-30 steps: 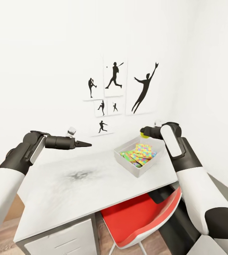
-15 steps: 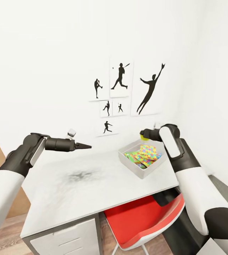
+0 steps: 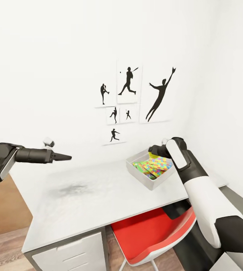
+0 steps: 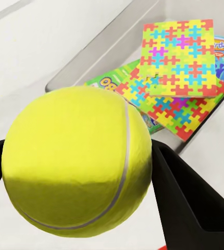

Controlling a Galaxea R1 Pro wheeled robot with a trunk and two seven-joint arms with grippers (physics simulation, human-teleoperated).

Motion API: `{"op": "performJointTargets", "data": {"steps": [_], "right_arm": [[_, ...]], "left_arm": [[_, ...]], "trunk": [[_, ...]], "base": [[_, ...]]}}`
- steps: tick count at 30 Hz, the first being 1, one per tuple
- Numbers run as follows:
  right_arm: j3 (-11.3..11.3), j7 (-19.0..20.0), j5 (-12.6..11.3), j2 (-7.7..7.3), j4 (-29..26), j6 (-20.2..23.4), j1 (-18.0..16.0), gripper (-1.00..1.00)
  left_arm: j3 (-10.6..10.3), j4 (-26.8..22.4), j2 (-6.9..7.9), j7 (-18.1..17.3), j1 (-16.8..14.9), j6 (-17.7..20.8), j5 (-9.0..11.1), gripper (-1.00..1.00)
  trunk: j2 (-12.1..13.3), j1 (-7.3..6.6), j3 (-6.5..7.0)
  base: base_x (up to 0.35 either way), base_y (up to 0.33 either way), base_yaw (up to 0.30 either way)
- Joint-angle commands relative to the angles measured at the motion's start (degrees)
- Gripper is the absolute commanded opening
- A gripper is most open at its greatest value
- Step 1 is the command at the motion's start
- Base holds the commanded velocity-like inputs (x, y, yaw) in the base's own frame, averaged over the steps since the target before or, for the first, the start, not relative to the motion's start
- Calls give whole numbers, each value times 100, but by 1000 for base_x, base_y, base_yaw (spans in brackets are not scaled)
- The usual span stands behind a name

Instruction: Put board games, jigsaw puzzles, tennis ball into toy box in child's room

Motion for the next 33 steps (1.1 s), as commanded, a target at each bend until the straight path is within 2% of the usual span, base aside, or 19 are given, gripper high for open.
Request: {"op": "performJointTargets", "data": {"steps": [1,3,7,11,15,22,33], "right_arm": [[27,-68,-74,-8,-12,-1,-7,-100],[36,-67,-74,-9,-19,-1,-8,-100],[72,-66,-75,1,-23,-1,-8,-100],[331,-66,-79,12,-2,1,-8,-100],[429,-54,-102,20,6,68,-56,-100],[444,-23,-118,15,37,517,-146,-100],[411,-22,-91,-83,39,559,-141,-100]], "left_arm": [[-18,72,77,-69,-8,56,14,100],[-16,236,156,-127,-5,-28,10,100],[-12,527,201,-165,8,-386,24,100],[-14,619,209,-177,10,-469,37,100],[-15,635,210,-174,10,-490,36,100],[-18,637,205,-173,10,-494,33,100],[-15,645,210,-173,10,-497,24,100]], "trunk": [[-14,4,-14],[-14,4,-14],[-14,4,-14],[-14,4,-14],[-14,4,-14],[-14,4,-14],[-14,4,-14]], "base": [[0,0,0],[0,0,0],[37,12,0],[108,57,0],[20,11,0],[2,1,0],[0,0,0]]}}
